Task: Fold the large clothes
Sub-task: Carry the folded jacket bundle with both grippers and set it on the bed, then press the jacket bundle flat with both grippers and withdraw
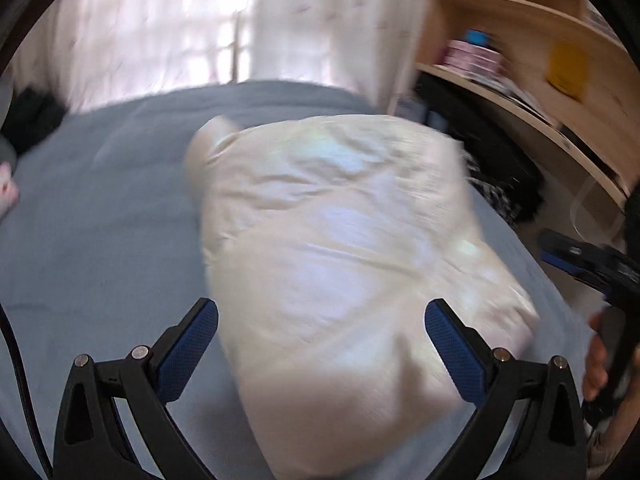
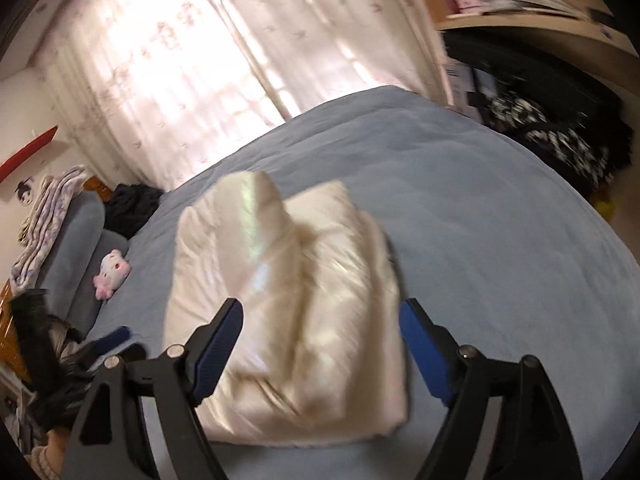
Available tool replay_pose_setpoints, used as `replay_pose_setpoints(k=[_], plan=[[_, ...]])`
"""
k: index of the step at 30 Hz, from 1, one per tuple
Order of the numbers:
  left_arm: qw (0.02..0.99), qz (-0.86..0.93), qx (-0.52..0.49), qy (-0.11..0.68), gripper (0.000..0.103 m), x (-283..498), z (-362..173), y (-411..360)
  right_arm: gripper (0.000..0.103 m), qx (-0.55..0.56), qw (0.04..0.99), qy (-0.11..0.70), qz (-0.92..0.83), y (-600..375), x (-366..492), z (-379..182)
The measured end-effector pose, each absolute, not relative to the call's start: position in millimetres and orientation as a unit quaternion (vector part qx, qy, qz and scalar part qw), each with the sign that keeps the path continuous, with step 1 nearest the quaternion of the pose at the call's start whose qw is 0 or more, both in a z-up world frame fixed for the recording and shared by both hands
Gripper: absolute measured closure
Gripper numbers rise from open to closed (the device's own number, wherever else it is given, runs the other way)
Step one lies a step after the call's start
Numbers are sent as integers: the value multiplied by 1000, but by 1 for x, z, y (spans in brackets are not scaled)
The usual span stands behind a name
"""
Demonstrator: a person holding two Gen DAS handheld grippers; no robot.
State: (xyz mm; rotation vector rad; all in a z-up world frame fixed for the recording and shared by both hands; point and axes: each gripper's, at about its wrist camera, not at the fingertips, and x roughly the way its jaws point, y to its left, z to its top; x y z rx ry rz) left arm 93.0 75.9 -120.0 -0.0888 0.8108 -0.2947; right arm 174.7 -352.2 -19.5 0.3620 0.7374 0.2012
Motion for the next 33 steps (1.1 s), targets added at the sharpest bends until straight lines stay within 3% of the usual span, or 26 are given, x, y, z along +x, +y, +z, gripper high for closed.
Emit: replay_pose_setpoints(k=[7,13,14,16,19,24,29,33], plan=[[904,-87,-38,416,1,165,-152,81,22,124,901,390,143,-307,253,-10],[906,-87,-55,411,1,187,-156,72,25,94,876,446,159,-281,305,-43],[906,-88,-50,410,1,191,-155,67,42,97,872,449,170,-280,309,-49],[908,-89,-38,408,1,194,-151,59,59,108,865,448,199,-284,311,-55],[910,-96,-30,401,1,194,-142,41,72,111,877,424,196,-294,300,-52],[906,-120,-20,406,1,203,-145,5,73,148,887,408,159,-329,279,-72],[911,-92,44,399,1,203,-170,-19,69,197,882,394,169,-342,280,-105],[912,-82,32,402,0,209,-179,-13,66,198,888,378,175,-333,284,-121]])
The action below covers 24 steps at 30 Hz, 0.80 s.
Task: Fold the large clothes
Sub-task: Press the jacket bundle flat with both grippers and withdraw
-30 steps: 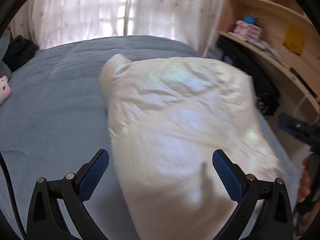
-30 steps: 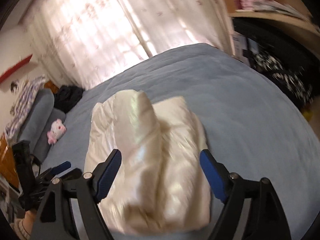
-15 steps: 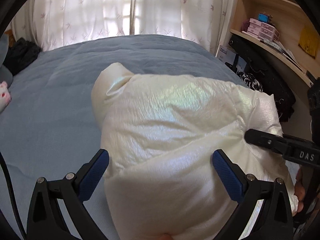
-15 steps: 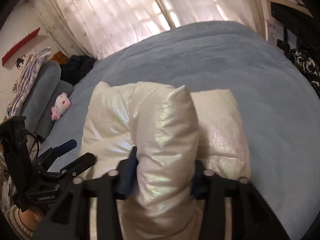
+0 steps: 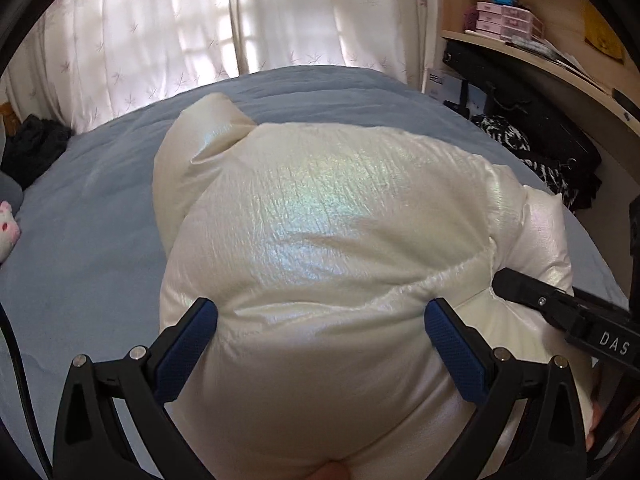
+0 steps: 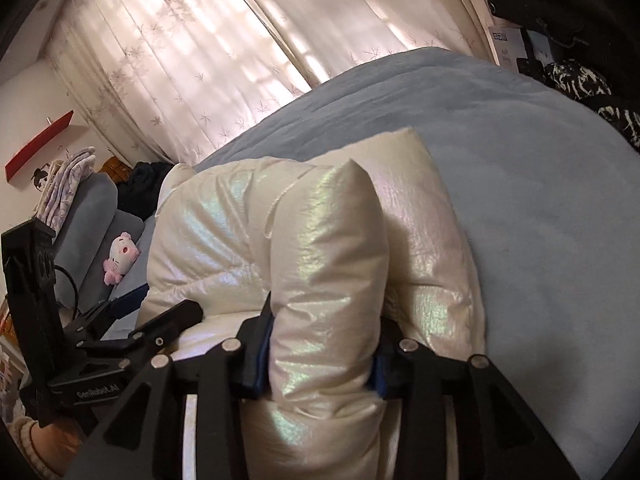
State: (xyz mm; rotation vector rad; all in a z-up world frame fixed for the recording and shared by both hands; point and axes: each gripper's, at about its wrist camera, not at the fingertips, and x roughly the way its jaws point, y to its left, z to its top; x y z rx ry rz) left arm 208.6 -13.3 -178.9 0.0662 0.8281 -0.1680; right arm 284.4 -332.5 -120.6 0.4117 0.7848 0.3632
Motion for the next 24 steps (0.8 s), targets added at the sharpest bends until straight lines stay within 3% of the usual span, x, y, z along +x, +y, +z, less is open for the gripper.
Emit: replay_pose_setpoints(k=[24], plan=[[919,-72,19,387,0,218,-220,-13,64,241,882,356,192,-340,295,-162]])
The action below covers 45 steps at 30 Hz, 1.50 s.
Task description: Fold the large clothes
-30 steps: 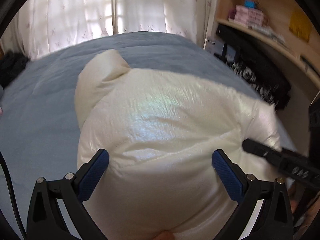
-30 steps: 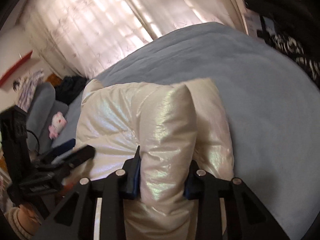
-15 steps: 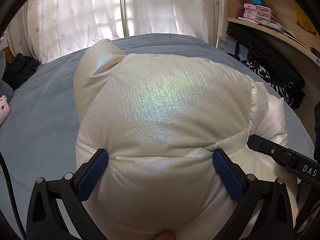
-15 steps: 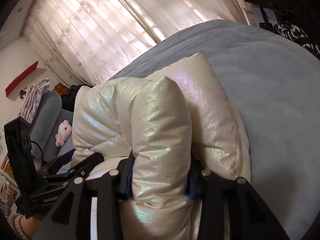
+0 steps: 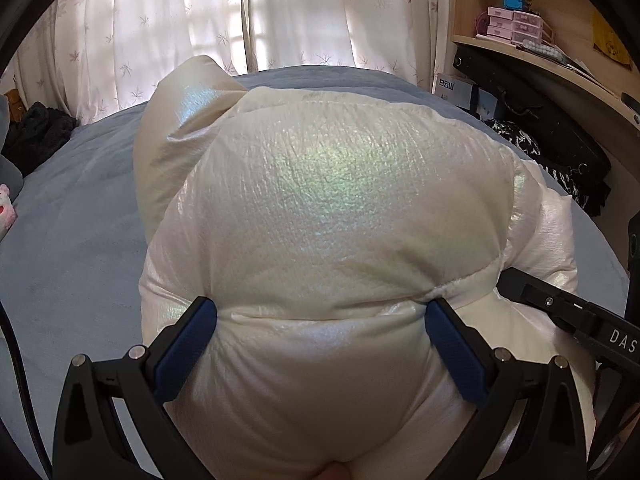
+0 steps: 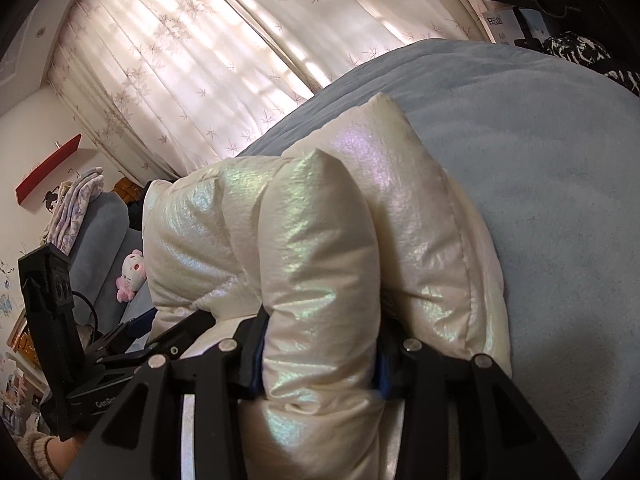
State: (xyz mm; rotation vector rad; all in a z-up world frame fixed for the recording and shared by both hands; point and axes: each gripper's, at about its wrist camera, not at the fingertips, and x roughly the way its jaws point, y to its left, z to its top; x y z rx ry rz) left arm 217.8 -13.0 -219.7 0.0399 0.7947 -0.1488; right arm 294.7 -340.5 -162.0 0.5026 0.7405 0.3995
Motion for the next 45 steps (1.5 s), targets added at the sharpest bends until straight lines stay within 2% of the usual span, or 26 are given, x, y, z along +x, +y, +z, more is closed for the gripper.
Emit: replay_pose_setpoints(k=[14,21,24,26,37,39,41,45], plan=[[917,-77,20,392,0,220,-221,-9,64,233,881,368,184,-344,295,-163],[912,-81,33,401,0,220,-218,-13,63,160,882,419,144,-326,296,-137],[910,-84,35,405,0,218,-214,-13,56,126,886,431,119,-323,290,-125],[908,-88,34,409,0,217,-211,-12,45,113,887,437,100,-325,283,-119],[855,-80,-32,512,0,210,-183,24,42,83,890,445,62,-340,235,-59],[852,-82,-43,515,0,200,-176,33,34,99,885,450,69,-343,227,-52],[850,-91,-49,516,0,189,-170,40,22,119,878,458,71,-348,219,-43],[851,-93,-48,515,0,165,-157,54,15,140,871,463,79,-351,207,-28]])
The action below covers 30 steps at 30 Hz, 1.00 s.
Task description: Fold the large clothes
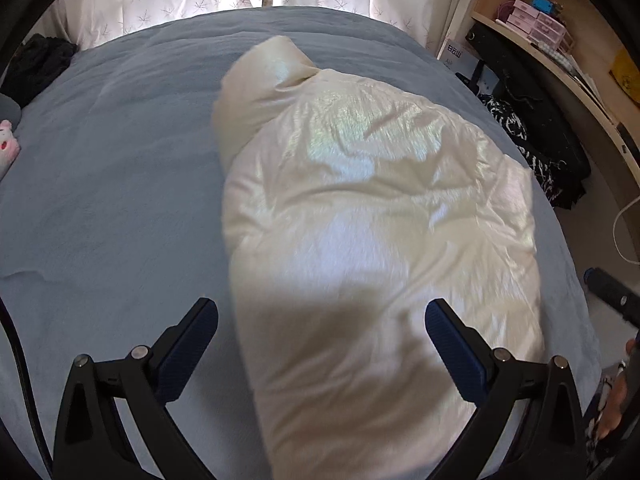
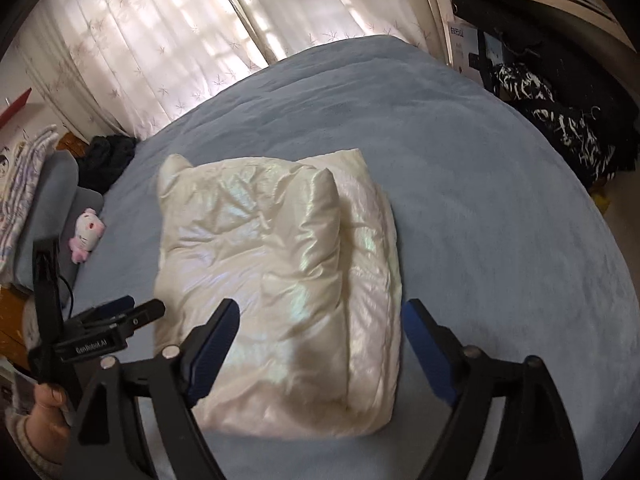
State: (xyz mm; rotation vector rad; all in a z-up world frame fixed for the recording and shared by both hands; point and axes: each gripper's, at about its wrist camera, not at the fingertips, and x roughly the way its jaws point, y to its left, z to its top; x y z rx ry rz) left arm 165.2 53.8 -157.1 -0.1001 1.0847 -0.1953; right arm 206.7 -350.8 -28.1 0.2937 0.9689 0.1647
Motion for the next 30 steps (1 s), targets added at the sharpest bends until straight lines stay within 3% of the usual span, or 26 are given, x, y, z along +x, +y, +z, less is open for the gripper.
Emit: replay_pose_setpoints(k=[4,13,21,30], plan=[[859,-96,-50,500,1,141,-141,64,0,141,878,447,99,-346,190,-11],[858,-108,-66,497,0,117,-129,70,0,98,906,382,151,-331,166,19],[851,-116,-61,508,1,125,-140,67,0,57,882,455,110,-323,186,-1],[804,-153,-134,559,1,160,-191,88,0,160,836,508,135,-352,228,-47]])
